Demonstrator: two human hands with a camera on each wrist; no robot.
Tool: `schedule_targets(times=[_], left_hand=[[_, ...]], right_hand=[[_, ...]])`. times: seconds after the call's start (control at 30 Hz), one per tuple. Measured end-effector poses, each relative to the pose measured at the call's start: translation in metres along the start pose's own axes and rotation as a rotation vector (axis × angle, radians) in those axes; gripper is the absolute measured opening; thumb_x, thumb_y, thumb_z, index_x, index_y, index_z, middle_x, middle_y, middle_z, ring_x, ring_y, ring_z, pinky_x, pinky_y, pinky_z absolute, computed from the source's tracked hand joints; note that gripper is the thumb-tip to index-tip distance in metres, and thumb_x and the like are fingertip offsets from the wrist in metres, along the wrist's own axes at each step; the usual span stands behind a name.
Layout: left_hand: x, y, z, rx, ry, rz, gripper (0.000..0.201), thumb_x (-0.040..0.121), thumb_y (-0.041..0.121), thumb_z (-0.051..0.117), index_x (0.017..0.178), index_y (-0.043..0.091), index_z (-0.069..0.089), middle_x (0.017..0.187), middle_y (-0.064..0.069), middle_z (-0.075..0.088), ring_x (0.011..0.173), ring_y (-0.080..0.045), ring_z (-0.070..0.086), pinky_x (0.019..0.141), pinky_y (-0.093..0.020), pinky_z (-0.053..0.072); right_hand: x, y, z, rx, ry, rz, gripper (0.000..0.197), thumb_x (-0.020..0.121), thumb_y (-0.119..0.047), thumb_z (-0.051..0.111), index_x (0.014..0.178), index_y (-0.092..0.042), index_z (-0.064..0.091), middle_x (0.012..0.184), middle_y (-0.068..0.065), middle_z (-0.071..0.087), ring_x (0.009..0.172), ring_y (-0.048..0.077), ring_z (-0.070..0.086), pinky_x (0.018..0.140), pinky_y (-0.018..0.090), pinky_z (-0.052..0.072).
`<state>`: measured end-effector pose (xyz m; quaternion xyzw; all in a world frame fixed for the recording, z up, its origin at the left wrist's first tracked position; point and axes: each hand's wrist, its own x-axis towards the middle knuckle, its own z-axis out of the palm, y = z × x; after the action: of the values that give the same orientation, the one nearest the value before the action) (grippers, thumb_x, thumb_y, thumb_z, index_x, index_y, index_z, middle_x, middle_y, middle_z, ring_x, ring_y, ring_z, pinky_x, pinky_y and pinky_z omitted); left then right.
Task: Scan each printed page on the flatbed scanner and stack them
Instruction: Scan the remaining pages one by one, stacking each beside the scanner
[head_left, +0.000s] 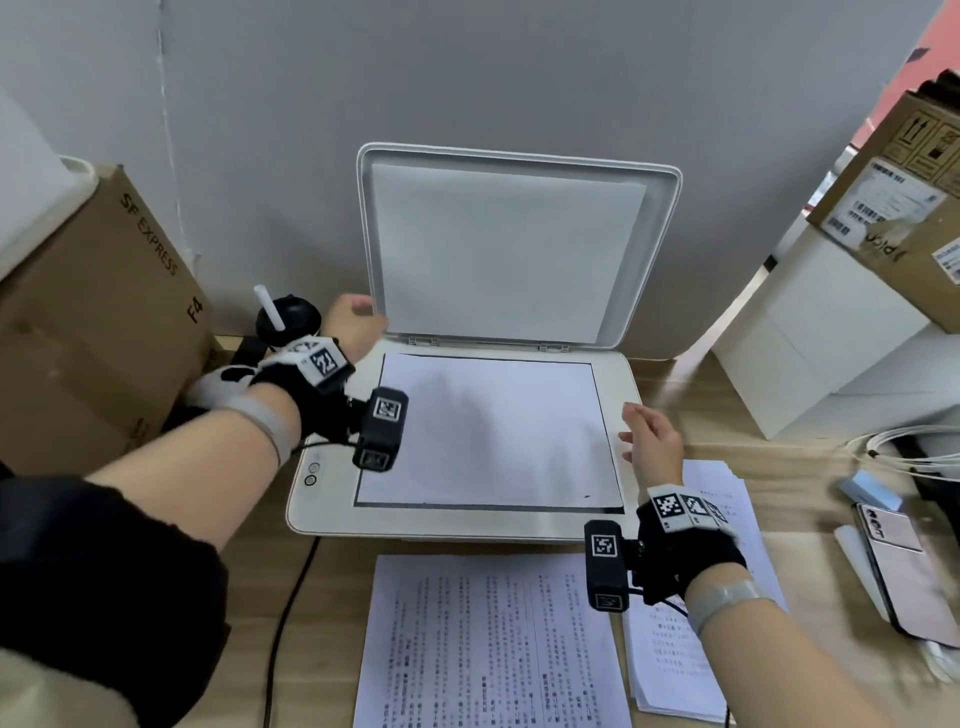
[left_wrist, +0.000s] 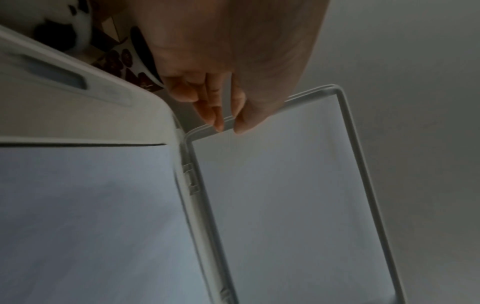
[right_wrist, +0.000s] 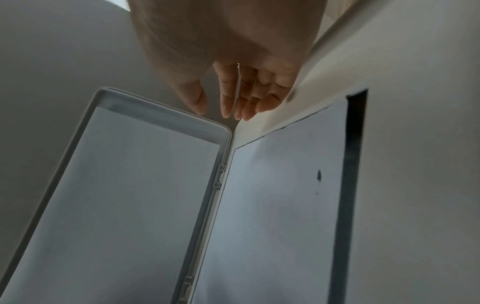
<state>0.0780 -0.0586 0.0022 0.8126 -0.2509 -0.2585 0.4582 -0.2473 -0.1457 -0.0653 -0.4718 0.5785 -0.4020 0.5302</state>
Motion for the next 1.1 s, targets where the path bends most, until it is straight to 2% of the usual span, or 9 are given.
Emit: schedule_targets(times=[0.07,0.13,0.33,0.43,0.63,0.73,0.8,0.97,1.1], left_hand=[[0.014,0.014,-0.004,-0.058,0.003,-0.036,0.062,0.088,0.007,0.056,0.144,0.012,0.031,0.106,-0.011,0.063,0.075,-0.020,0.060,0.059,-0.031,0.048],[0.025,0.026,-0.006,-0.122,-0.024,-0.063,0.074,0.088,0.006,0.054,0.149,0.021,0.016,0.081,-0.003,0.059,0.058,-0.011,0.046,0.044,-0.021,0.032],[0.029,0.041,-0.009,-0.373,-0.058,-0.109,0.053,0.089,0.004,0.045,0.137,0.025,0.036,0.070,0.000,0.053,0.052,-0.009,0.044,0.043,-0.019,0.026],[0.018,0.034,-0.014,-0.583,-0.016,-0.094,0.016,0.093,0.010,0.042,0.101,0.022,0.050,0.055,0.006,0.060,0.041,-0.005,0.046,0.039,-0.016,0.027],[-0.011,0.017,-0.030,-0.913,0.094,-0.213,0.019,0.086,0.023,0.043,0.069,0.023,0.050,0.045,0.006,0.057,0.045,-0.008,0.040,0.042,-0.020,0.022],[-0.027,-0.006,-0.035,-0.848,0.048,-0.200,0.021,0.084,0.027,0.043,0.063,0.023,0.046,0.048,0.003,0.055,0.040,-0.008,0.039,0.036,-0.017,0.019],[-0.038,-0.022,-0.039,-0.780,-0.047,-0.213,0.025,0.089,0.032,0.042,0.071,0.020,0.054,0.051,0.002,0.054,0.036,-0.007,0.040,0.034,-0.015,0.018],[-0.057,-0.059,-0.044,-0.513,-0.195,-0.327,0.032,0.096,0.037,0.037,0.089,0.015,0.059,0.060,0.002,0.049,0.028,-0.005,0.035,0.032,-0.008,0.015],[-0.054,-0.084,-0.050,-0.408,-0.059,-0.370,0.021,0.094,0.028,0.044,0.085,0.013,0.055,0.066,-0.002,0.047,0.024,-0.002,0.029,0.029,-0.005,0.013]], right_hand=[[0.002,-0.003,-0.002,0.031,0.010,0.030,0.011,0.093,-0.016,0.054,0.104,-0.017,0.058,0.085,-0.010,0.057,0.069,0.006,0.052,0.058,0.019,0.038],[0.003,-0.005,-0.005,0.036,0.011,0.034,0.011,0.093,-0.015,0.053,0.102,-0.018,0.059,0.084,-0.010,0.057,0.070,0.007,0.052,0.058,0.020,0.038],[-0.002,-0.016,-0.011,0.058,0.026,0.028,0.017,0.092,-0.011,0.053,0.085,-0.024,0.062,0.082,-0.008,0.058,0.068,0.008,0.052,0.057,0.020,0.037],[-0.006,-0.020,-0.012,0.111,0.046,0.034,0.019,0.092,-0.012,0.051,0.082,-0.025,0.061,0.084,-0.006,0.060,0.066,0.009,0.052,0.057,0.020,0.037],[-0.016,-0.027,-0.014,0.335,0.100,0.054,0.019,0.094,-0.026,0.047,0.082,-0.020,0.061,0.079,-0.002,0.063,0.061,0.011,0.052,0.053,0.020,0.035],[-0.027,-0.032,-0.015,0.415,0.085,0.032,0.035,0.098,-0.035,0.035,0.084,-0.019,0.062,0.077,-0.004,0.066,0.064,0.011,0.054,0.055,0.022,0.036],[-0.033,-0.035,-0.017,0.487,0.079,0.046,0.040,0.098,-0.041,0.031,0.084,-0.019,0.062,0.070,-0.008,0.069,0.065,0.010,0.056,0.054,0.023,0.035],[-0.037,-0.041,-0.016,0.519,0.191,0.145,0.027,0.091,-0.043,0.045,0.074,-0.024,0.053,0.071,-0.006,0.057,0.062,0.011,0.053,0.056,0.024,0.034],[-0.042,-0.026,-0.020,0.257,0.282,0.183,0.017,0.088,-0.027,0.048,0.080,-0.014,0.056,0.075,-0.001,0.052,0.066,0.016,0.046,0.060,0.026,0.036]])
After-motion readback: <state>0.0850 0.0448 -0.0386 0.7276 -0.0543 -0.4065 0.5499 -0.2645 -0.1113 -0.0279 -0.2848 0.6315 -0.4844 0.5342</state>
